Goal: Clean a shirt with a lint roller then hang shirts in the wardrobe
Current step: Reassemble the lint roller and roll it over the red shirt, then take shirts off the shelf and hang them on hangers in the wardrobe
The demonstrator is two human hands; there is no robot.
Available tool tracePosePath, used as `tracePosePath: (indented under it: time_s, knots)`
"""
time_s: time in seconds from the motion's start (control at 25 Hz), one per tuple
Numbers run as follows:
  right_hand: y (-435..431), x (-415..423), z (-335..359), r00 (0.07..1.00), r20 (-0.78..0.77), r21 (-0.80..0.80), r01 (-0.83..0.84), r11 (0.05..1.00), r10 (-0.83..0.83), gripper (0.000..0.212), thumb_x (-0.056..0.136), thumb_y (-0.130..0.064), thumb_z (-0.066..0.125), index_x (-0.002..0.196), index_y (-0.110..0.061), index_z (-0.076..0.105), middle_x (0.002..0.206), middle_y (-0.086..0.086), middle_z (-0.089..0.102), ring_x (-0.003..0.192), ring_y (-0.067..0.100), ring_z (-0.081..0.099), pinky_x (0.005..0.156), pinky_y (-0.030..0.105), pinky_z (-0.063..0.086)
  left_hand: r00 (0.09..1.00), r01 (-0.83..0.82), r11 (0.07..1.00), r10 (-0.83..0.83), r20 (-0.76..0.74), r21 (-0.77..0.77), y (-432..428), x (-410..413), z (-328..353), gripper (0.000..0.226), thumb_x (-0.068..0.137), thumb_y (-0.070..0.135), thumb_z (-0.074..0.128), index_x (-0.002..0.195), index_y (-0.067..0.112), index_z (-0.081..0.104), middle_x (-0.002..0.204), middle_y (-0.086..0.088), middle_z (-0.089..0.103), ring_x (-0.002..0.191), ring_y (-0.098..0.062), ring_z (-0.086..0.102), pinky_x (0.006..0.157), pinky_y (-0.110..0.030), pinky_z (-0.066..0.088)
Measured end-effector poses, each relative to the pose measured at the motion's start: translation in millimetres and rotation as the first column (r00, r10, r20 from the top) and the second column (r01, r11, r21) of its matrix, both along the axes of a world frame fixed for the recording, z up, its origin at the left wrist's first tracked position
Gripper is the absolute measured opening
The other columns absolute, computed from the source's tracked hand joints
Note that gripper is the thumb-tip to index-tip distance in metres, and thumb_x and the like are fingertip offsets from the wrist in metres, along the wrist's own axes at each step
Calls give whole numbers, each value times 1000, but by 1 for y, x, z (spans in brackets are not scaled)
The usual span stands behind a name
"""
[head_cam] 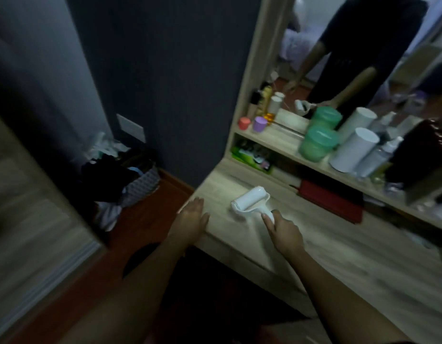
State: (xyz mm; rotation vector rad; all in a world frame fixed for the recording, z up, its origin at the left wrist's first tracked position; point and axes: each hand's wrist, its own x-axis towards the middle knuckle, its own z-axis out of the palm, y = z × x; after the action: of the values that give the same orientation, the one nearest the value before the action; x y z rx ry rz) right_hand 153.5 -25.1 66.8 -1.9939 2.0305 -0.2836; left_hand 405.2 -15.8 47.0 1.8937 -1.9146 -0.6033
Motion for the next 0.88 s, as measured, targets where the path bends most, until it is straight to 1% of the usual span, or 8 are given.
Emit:
tracePosePath:
  time_s: [0.16, 0.28, 0.4, 0.52, 0.64, 0.72, 0.8, 0.88]
  knots:
    - [-17, -91, -26, 999, 32, 92, 26, 995, -29, 43, 92, -56, 32, 106, -19, 48, 89, 8, 66, 79, 27, 62, 67, 37, 49, 997, 34, 996, -39, 60, 83, -41, -95, -37, 62, 97, 40, 25, 147, 4, 19, 155, -14, 19, 143, -26, 18, 116, -34, 14]
    - [-26, -133, -43, 996, 88, 140, 20, 990, -32, 40, 92, -55, 35, 102, -19, 50, 85, 3, 64, 81, 27, 64, 67, 35, 48, 993, 85, 983, -96, 66, 160, -54, -145, -57, 58, 97, 31, 29, 146, 1, 20, 155, -18, 18, 143, -30, 17, 117, -41, 19]
    - [-29, -147, -48, 980, 196, 183, 3, 983, -39, 40, 92, -50, 43, 115, -18, 49, 95, 3, 64, 87, 24, 64, 72, 34, 48, 967, 133, 964, -177, 181, 229, -60, -163, -83, 60, 95, 31, 22, 145, -1, 17, 154, -22, 16, 143, -33, 15, 117, -43, 18]
    - [-33, -151, -51, 953, 300, 169, -6, 986, -45, 45, 91, -49, 46, 122, -15, 49, 106, 2, 61, 94, 19, 60, 77, 30, 44, 960, 67, 955, -141, 243, 290, -59, -176, -80, 63, 97, 37, 28, 146, 0, 14, 155, -21, 14, 144, -34, 10, 117, -42, 15]
    - [-33, -152, -55, 967, 256, 133, -27, 991, -8, 44, 93, -45, 45, 119, -11, 52, 112, 8, 59, 101, 21, 56, 78, 27, 37, 950, 58, 965, -132, 282, 255, -62, -180, -80, 64, 98, 39, 29, 146, 0, 15, 155, -20, 14, 144, -33, 9, 118, -40, 11]
    - [-32, -155, -56, 981, 191, 164, -30, 986, -2, 48, 91, -52, 43, 116, -13, 53, 111, 7, 58, 100, 21, 54, 80, 28, 38, 946, 93, 956, -172, 276, 277, -62, -177, -79, 65, 97, 42, 27, 147, 1, 15, 156, -19, 15, 145, -31, 9, 118, -41, 12]
    - [-32, -152, -50, 996, 91, 49, -15, 999, 10, 56, 86, -65, 40, 110, -17, 56, 102, 3, 57, 93, 19, 54, 77, 30, 43, 944, 109, 954, -187, 270, 281, -62, -169, -66, 66, 97, 44, 27, 147, 3, 14, 156, -17, 13, 145, -28, 8, 118, -39, 11]
    - [-37, -133, -31, 993, 102, -139, -51, 989, 66, 60, 83, -69, 35, 102, -17, 57, 94, 2, 58, 85, 19, 55, 71, 31, 44, 946, 106, 969, -167, 279, 222, -64, -154, -37, 63, 99, 40, 29, 148, 4, 12, 157, -15, 9, 146, -27, 6, 119, -34, 7]
